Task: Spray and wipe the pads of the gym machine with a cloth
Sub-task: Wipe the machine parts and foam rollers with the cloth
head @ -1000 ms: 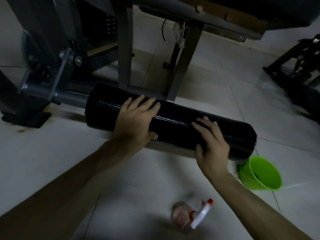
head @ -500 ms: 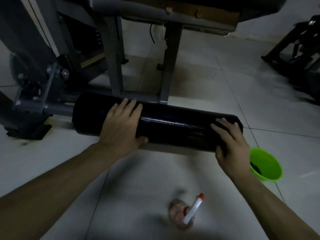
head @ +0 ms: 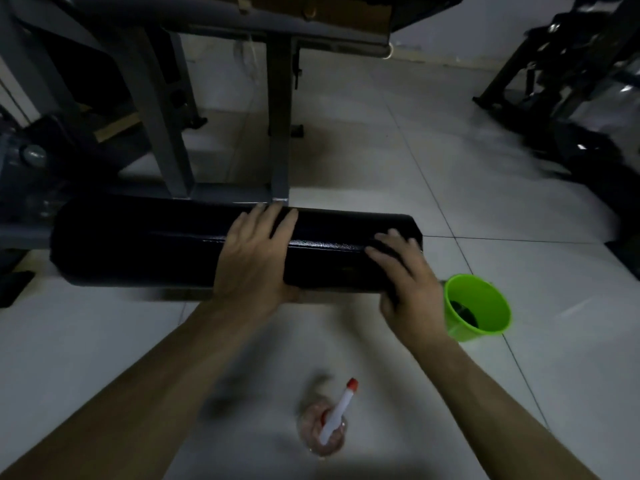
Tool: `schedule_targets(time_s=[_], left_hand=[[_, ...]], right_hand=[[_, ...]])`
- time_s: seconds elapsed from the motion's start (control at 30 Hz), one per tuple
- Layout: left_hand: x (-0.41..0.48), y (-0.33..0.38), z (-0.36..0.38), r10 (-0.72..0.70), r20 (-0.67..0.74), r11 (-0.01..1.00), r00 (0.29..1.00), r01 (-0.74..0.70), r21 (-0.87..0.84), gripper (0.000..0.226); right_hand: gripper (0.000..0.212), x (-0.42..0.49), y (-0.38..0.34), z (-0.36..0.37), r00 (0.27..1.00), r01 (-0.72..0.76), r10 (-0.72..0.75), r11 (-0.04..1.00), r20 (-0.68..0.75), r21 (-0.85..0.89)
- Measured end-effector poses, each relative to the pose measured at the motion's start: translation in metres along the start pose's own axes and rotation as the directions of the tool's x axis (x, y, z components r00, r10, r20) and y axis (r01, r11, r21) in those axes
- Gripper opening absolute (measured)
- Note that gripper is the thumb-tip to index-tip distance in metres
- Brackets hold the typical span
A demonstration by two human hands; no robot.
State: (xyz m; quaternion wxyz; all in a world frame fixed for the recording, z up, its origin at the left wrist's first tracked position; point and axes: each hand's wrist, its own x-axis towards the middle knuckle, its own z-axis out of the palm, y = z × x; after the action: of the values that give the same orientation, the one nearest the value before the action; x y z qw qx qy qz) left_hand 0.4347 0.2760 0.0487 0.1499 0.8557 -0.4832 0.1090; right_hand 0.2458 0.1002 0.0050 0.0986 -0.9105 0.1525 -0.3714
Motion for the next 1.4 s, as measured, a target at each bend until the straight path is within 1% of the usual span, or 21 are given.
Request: schedule_targets(time_s=[0.07,0.13,0.2,0.33,0.37,0.43,0.53,0.6,0.67,0.7,0.77,0.83,0.9,0.97,1.07,1.1,1.13,1.2,1.27,1.33,1.4], left_hand=[[0.005,0.009,0.002,-0.035,-0.015,0.999,0.999,0.035,0.004,0.126],[0.008,0.014,0.004,-0.068,-0.032,0.998,0.997,0.068,0.008,0.123],[0.009,0.015,0.005,-0.094,-0.051,0.996,0.994,0.093,-0.019,0.120],[0.013,0.013,0.003,-0.102,-0.036,0.995,0.994,0.101,-0.028,0.118],[0.014,0.012,0.002,-0.114,-0.003,0.993,0.993,0.114,-0.032,0.121],[0.016,0.011,0.000,-0.129,0.041,0.991,0.991,0.131,-0.042,0.125],[0.014,0.024,-0.002,-0.112,0.005,0.994,0.994,0.112,0.015,0.127],[0.008,0.048,0.006,0.003,-0.029,0.998,1.000,-0.001,0.064,0.124],[0.001,0.069,0.019,0.108,0.000,0.992,0.994,-0.108,0.067,0.125],[-0.001,0.074,0.025,0.124,0.006,0.991,0.992,-0.124,0.055,0.125],[0.001,0.074,0.029,0.120,-0.013,0.992,0.993,-0.120,0.033,0.115],[0.007,0.070,0.026,0.101,-0.015,0.995,0.995,-0.100,0.017,0.104],[0.011,0.068,0.019,0.078,-0.006,0.997,0.997,-0.078,0.018,0.101],[0.011,0.069,0.016,0.080,-0.006,0.997,0.997,-0.080,0.017,0.098],[0.010,0.071,0.017,0.071,-0.007,0.998,0.997,-0.071,-0.001,0.096],[0.010,0.072,0.016,0.062,-0.012,0.998,0.998,-0.063,-0.004,0.094],[0.010,0.072,0.016,0.058,-0.023,0.998,0.998,-0.058,-0.011,0.090],[0.009,0.072,0.015,0.070,-0.050,0.997,0.996,-0.072,-0.038,0.079],[0.008,0.068,0.013,0.078,-0.037,0.996,0.996,-0.079,-0.038,0.082],[0.008,0.065,0.011,0.087,-0.013,0.996,0.996,-0.087,-0.018,0.089],[0.007,0.068,0.013,0.077,-0.005,0.997,0.997,-0.077,-0.003,0.092]], right_hand=[[0.070,-0.012,0.016,-0.013,0.979,-0.160,0.164,0.986,-0.121,0.039],[0.071,-0.014,0.008,-0.011,0.948,-0.235,0.251,0.967,-0.196,0.104],[0.069,-0.001,-0.019,0.005,0.954,-0.219,0.244,0.964,-0.173,0.151],[0.060,0.020,-0.049,0.029,0.997,-0.073,0.074,0.987,-0.001,0.143],[0.063,0.021,-0.042,0.024,0.998,-0.070,0.069,0.986,0.009,0.151],[0.071,0.013,-0.019,0.004,0.988,-0.135,0.147,0.974,-0.051,0.183],[0.071,0.001,0.000,-0.018,0.927,-0.279,0.326,0.930,-0.185,0.239],[0.061,0.011,0.004,-0.015,0.863,-0.357,0.437,0.882,-0.252,0.308],[0.050,0.029,0.010,-0.011,0.779,-0.433,0.573,0.785,-0.254,0.444],[0.048,0.035,0.013,-0.012,0.764,-0.449,0.597,0.763,-0.243,0.465],[0.054,0.030,0.010,-0.014,0.820,-0.425,0.536,0.804,-0.199,0.415],[0.063,0.005,0.001,-0.014,0.902,-0.340,0.404,0.883,-0.154,0.324],[0.065,-0.021,-0.007,-0.011,0.942,-0.280,0.318,0.921,-0.109,0.273],[0.068,-0.031,-0.004,-0.010,0.946,-0.266,0.300,0.934,-0.120,0.238],[0.074,-0.015,-0.007,-0.004,0.892,-0.346,0.401,0.902,-0.209,0.258],[0.074,-0.006,-0.018,0.002,0.886,-0.361,0.418,0.894,-0.203,0.268],[0.073,0.002,-0.030,0.010,0.904,-0.342,0.393,0.901,-0.167,0.267],[0.066,0.009,-0.045,0.021,0.965,-0.229,0.250,0.949,-0.075,0.216],[0.068,0.007,-0.035,0.019,0.982,-0.169,0.180,0.970,-0.052,0.175],[0.076,0.000,-0.014,0.005,0.965,-0.201,0.230,0.958,-0.127,0.206],[0.077,-0.009,-0.001,-0.008,0.915,-0.279,0.345,0.916,-0.209,0.288]])
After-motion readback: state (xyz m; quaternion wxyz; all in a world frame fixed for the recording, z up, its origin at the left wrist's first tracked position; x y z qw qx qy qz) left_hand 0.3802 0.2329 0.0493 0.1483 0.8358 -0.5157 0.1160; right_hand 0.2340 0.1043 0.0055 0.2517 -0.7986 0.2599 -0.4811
